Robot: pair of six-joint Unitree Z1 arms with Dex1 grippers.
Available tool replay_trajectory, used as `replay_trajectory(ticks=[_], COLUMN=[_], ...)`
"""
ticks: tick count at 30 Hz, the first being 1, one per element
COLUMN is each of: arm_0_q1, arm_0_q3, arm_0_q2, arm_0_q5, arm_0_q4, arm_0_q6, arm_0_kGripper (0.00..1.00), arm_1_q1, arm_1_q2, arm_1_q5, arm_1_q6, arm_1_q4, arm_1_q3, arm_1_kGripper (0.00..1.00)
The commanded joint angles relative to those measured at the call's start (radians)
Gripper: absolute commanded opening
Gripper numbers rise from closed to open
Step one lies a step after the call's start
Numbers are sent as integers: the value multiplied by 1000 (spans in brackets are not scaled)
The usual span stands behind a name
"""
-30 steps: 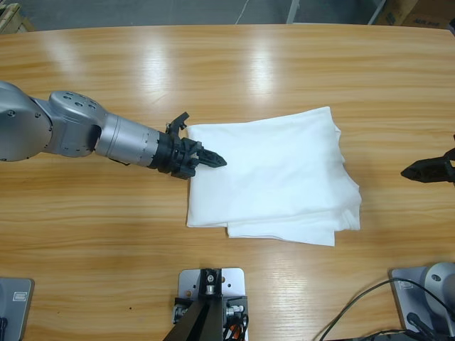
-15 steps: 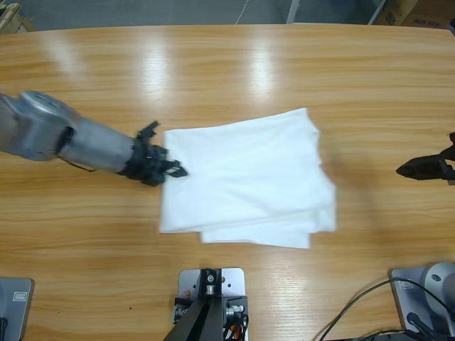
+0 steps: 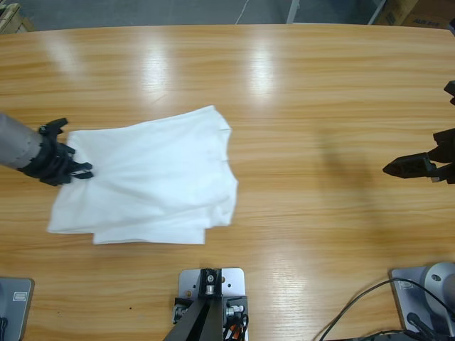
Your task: Fold clothes
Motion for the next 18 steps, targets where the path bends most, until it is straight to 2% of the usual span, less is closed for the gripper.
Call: replay_trajectory(ticks=[1, 8, 18], arm_0_q1=[39, -48, -231], arm_0_q3=[2, -170, -494], arm_0_q2=[-58, -157, 30], arm_0_q5=[24, -90, -162], arm_0_q4=[73, 206, 285], arm_0_q6=[35, -2, -80], arm_0_kGripper=[0, 0, 0], arm_1_q1=[-13, -13, -13], arm_1_q2=[9, 19, 62], arm_1_q5=[15, 22, 28], arm_1_q6=[20, 20, 20], arm_1_q4=[-11, -35, -61], arm_1_q3=[52, 64, 70], arm_1_kGripper=[987, 987, 987])
